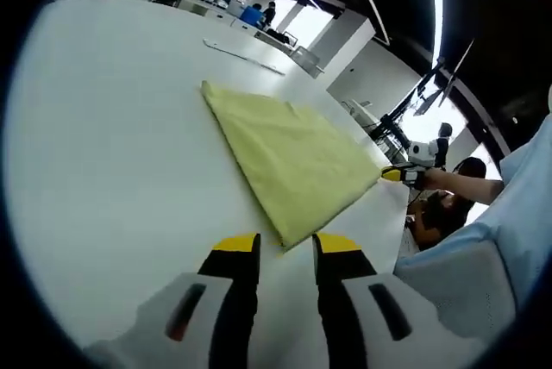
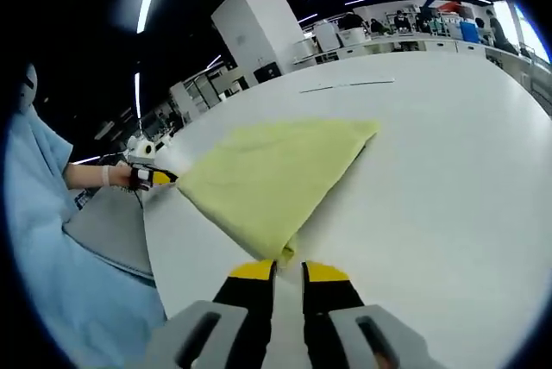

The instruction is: Fold the garment on the visible template until the final outline fits inside the template.

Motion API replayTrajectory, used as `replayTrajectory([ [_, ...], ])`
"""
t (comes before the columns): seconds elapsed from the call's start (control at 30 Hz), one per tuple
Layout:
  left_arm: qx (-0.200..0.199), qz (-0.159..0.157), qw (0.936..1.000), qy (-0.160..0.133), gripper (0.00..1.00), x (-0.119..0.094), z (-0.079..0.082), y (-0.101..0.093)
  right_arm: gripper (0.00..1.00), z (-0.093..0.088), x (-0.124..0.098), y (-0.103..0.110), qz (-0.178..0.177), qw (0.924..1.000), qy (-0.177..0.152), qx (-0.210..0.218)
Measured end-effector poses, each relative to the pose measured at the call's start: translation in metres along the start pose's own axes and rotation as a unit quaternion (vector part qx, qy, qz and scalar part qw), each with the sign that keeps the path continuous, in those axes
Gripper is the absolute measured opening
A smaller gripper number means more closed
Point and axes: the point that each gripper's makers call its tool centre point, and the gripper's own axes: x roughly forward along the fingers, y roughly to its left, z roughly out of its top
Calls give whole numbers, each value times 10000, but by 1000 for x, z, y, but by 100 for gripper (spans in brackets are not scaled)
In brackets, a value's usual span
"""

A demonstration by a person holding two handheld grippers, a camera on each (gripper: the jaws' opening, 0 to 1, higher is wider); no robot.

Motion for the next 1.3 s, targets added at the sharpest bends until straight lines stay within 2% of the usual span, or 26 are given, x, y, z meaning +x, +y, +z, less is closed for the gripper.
replayTrajectory([
  [0.1,324,-3,9995,-55,41,-5,8,-4,37,9,-3,-2,-152,9997,-94,-139],
  [0.23,558,34,9984,-114,63,-7,14,-7,56,16,-4,2,-234,9992,-149,-283],
  [0.37,778,21,9969,-94,74,-7,18,-9,77,14,-2,5,-341,9982,-38,-491],
  [0.47,865,31,9962,-90,84,-5,20,-11,100,11,-1,3,-527,9961,93,-701],
  [0.5,936,69,9955,-130,88,-5,21,-11,99,12,-2,1,-634,9949,95,-785],
  [0.57,977,169,9950,-109,98,-3,21,-9,100,11,-2,3,-622,9950,92,-774],
  [0.83,1026,189,9945,-117,99,-4,19,-8,100,18,-4,6,-679,9948,-132,-749],
  [1.3,943,237,9948,-296,97,-6,20,-11,99,21,-8,9,-714,9949,-243,-671],
])
